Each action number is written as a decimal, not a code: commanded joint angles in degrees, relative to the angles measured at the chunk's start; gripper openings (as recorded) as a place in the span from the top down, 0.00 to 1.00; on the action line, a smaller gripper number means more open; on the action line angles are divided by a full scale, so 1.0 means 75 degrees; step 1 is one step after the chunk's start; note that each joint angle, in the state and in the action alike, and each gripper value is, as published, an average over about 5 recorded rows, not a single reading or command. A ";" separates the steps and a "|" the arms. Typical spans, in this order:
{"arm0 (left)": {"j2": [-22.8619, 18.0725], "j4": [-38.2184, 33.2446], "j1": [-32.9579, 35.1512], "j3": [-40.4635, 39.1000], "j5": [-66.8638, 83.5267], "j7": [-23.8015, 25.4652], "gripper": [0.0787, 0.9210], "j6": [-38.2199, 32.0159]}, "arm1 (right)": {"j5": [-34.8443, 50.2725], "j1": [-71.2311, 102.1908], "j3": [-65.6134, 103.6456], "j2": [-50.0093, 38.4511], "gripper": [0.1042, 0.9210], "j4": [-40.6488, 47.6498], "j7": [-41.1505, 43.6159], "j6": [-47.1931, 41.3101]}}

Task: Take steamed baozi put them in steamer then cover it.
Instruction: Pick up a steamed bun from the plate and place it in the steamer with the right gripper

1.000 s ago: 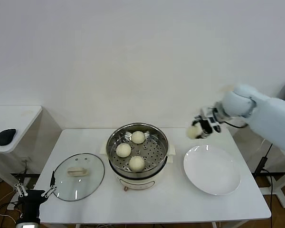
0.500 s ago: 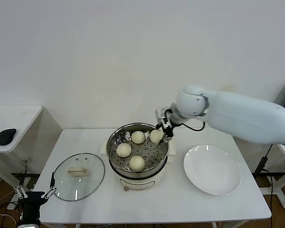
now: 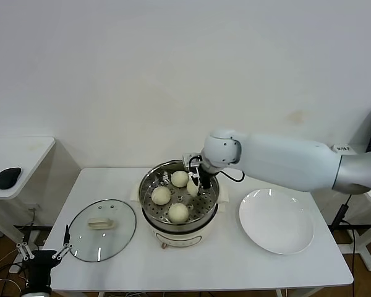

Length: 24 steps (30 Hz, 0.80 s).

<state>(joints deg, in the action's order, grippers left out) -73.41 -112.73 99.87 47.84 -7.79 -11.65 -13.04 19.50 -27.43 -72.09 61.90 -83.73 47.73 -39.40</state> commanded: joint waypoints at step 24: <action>-0.0062 -0.0021 0.0002 -0.0020 -0.0036 0.0012 0.12 -0.0001 | 0.0264 0.0509 0.0591 -0.0468 0.37 -0.0244 -0.0485 -0.0234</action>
<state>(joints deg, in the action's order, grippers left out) -73.85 -112.80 99.81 47.78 -7.98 -11.62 -13.07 20.28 -23.26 -69.21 60.35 -83.47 44.84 -40.79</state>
